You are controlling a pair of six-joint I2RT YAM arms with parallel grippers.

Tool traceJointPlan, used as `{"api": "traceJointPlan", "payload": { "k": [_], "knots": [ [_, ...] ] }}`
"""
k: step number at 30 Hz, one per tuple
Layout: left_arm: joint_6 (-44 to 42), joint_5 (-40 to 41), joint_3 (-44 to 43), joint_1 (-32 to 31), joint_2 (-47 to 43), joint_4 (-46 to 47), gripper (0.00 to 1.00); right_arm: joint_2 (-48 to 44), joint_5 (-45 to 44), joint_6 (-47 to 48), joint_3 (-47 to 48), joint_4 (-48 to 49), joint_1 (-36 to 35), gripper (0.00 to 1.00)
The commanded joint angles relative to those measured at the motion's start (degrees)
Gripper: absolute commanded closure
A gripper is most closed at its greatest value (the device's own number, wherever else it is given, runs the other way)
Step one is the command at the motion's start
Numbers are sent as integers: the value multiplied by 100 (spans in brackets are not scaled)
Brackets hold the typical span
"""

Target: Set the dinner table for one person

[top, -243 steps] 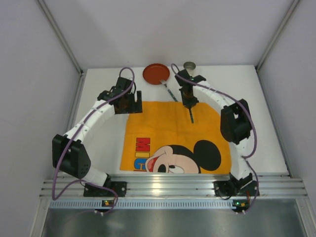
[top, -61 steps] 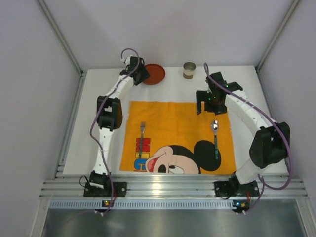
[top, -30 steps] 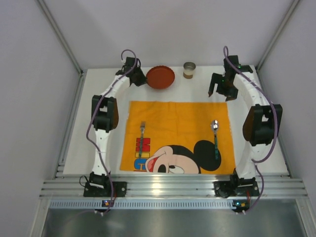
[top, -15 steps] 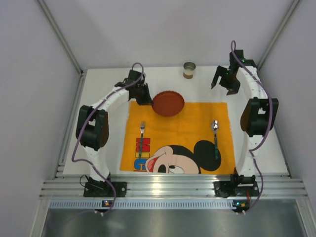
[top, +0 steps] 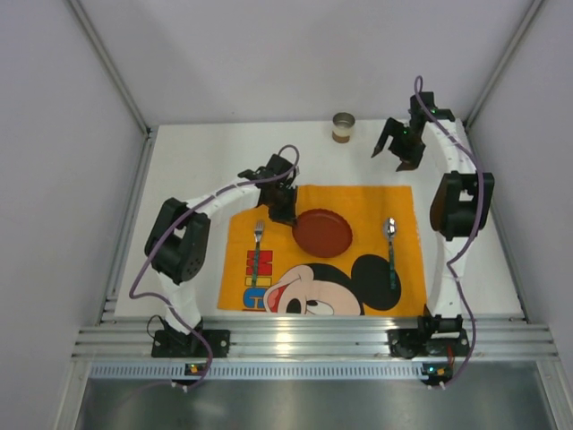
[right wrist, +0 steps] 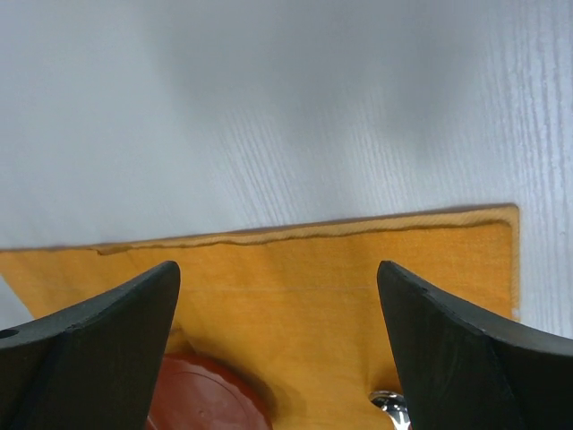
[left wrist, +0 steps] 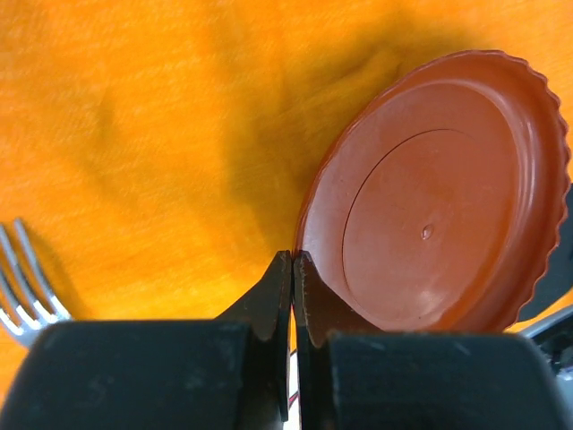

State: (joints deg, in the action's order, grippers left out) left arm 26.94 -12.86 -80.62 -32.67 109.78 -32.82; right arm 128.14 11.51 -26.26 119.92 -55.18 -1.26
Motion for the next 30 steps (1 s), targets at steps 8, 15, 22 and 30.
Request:
{"api": "traceJointPlan", "payload": {
  "k": [8, 15, 22, 30],
  "knots": [
    [-488, 46, 239, -152, -44, -427, 24, 71, 1160, -845, -3, 1843, -217, 7],
    [-549, 906, 143, -74, -790, -953, 2, 589, 1372, -1898, 276, 3249, -480, 6],
    [-514, 1207, 292, 286, -1415, -1174, 2, 1836, 907, -2374, 1507, 3584, -753, 6],
    [-488, 1225, 564, 927, -1643, -1148, 4, 2084, -88, -2498, 1693, 4092, -903, 6]
  ]
}}
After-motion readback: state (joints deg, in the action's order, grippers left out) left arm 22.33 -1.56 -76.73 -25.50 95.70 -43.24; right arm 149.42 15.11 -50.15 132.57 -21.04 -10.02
